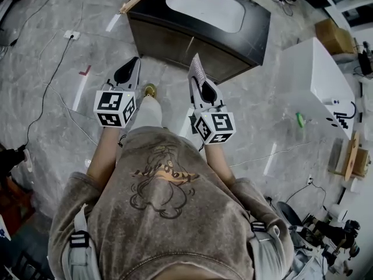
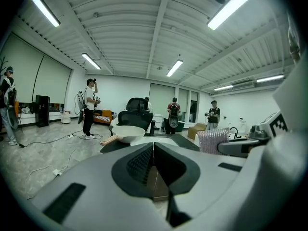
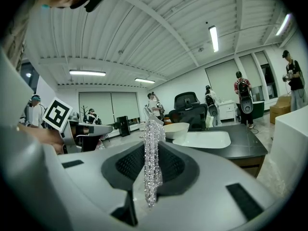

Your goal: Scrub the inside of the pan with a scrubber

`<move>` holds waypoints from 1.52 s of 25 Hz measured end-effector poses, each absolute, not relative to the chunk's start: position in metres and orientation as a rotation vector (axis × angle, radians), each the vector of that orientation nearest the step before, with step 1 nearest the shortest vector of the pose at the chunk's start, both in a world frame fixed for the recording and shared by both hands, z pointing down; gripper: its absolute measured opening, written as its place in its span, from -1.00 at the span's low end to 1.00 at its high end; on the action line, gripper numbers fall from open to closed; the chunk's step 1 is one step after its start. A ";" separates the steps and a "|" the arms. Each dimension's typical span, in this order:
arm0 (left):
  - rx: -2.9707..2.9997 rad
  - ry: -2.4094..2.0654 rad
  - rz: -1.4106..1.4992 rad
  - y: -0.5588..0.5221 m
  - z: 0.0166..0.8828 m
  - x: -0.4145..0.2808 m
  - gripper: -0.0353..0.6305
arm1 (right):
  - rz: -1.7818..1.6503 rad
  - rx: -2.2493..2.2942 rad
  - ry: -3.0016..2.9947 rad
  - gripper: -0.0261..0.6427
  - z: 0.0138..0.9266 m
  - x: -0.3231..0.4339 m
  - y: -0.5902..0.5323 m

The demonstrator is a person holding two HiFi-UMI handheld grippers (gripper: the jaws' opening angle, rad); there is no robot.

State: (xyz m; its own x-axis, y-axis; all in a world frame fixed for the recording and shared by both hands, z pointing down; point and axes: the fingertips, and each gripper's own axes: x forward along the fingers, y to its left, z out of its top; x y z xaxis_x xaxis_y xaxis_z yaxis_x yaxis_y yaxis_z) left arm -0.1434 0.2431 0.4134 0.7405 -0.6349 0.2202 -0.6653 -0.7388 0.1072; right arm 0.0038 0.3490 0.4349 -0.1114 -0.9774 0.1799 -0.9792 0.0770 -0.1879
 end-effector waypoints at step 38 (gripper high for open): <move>2.773 -0.961 0.290 -0.064 0.405 -0.070 -0.83 | 0.388 2.094 -2.223 -0.68 0.421 0.074 0.053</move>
